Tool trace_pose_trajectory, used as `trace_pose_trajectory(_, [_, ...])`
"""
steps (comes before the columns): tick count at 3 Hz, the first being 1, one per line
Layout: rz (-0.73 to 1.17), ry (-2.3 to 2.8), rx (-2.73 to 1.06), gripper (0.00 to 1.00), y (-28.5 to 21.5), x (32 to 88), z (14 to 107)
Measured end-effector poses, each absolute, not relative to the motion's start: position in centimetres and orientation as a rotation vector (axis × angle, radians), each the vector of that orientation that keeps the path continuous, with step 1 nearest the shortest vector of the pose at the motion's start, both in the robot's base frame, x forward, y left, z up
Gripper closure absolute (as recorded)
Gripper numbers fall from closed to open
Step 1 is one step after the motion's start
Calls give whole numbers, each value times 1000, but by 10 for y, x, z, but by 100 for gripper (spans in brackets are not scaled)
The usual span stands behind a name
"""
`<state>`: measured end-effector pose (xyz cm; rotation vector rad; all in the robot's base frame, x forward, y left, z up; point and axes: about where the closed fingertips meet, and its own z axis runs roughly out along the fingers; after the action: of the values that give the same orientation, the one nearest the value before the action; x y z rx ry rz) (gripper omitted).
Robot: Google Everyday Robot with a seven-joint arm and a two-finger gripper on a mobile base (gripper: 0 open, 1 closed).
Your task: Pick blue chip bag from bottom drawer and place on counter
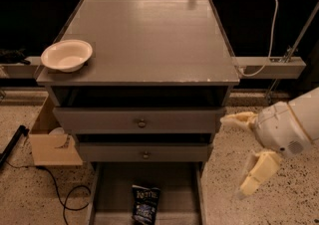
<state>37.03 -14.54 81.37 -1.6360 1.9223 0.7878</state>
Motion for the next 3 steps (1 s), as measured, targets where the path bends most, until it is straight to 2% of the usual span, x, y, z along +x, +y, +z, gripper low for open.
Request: trace_pose_trajectory(3, [629,2048,-1505,0,-137,367,793])
